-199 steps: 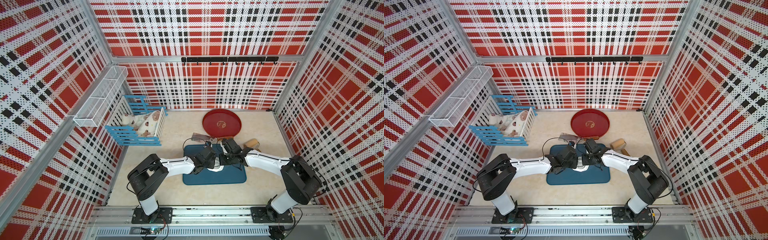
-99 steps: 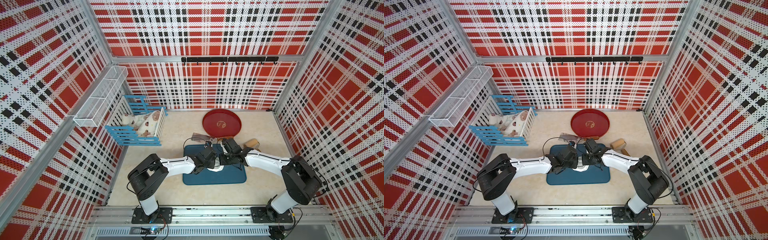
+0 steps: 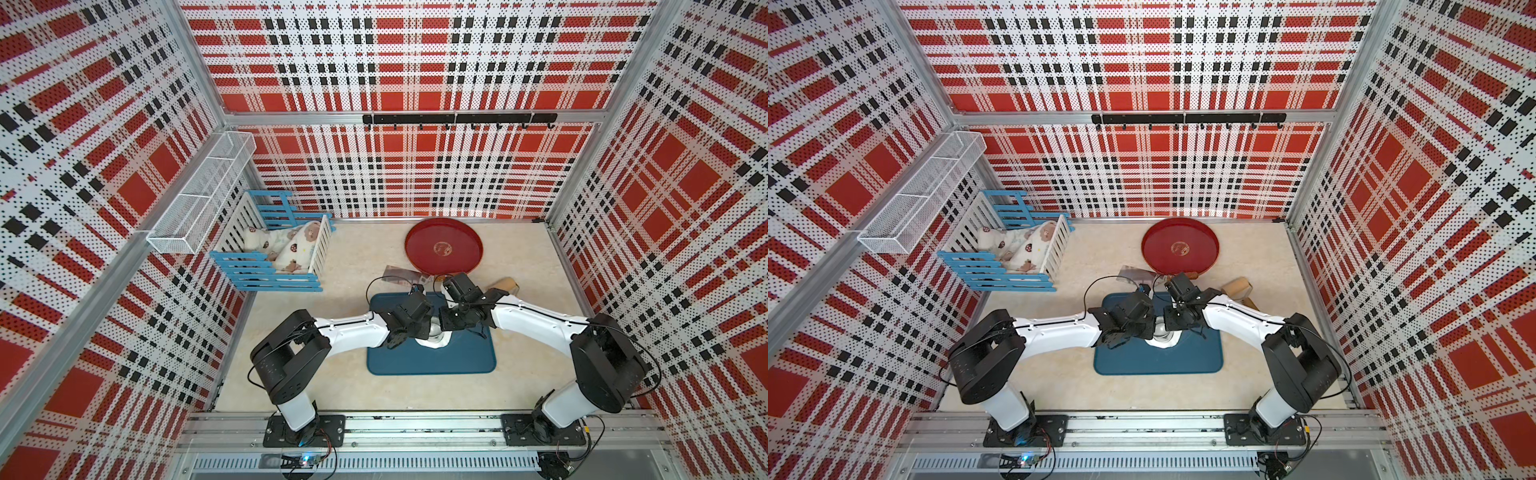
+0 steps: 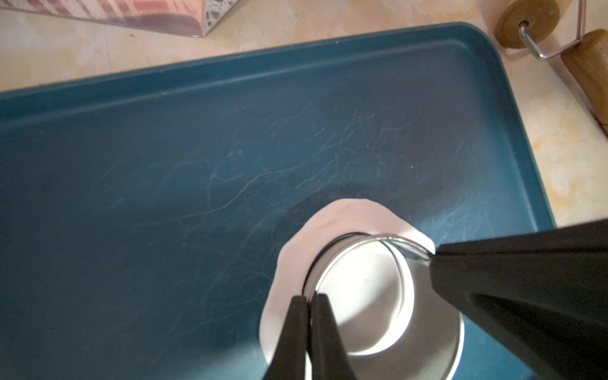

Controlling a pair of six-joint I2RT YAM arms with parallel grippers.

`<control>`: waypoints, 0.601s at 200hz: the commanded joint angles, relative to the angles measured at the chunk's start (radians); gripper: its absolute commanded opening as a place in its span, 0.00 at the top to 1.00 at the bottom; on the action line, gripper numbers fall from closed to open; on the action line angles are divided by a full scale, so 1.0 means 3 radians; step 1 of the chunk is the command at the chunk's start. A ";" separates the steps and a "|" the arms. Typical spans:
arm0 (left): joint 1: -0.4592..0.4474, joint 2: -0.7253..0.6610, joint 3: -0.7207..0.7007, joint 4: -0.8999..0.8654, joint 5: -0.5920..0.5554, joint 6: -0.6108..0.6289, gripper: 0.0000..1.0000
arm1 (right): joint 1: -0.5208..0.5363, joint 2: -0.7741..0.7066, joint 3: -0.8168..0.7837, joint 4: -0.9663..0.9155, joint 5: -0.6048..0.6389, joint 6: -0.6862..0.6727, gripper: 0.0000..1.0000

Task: Roll out the dumpling wrappers from the dough
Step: Pick up the dumpling mold from the work surface.

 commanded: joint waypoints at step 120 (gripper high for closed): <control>-0.0002 -0.0432 0.0106 -0.0289 -0.0378 -0.0025 1.00 | 0.0020 -0.0452 0.0189 -0.0225 0.0031 -0.0005 0.90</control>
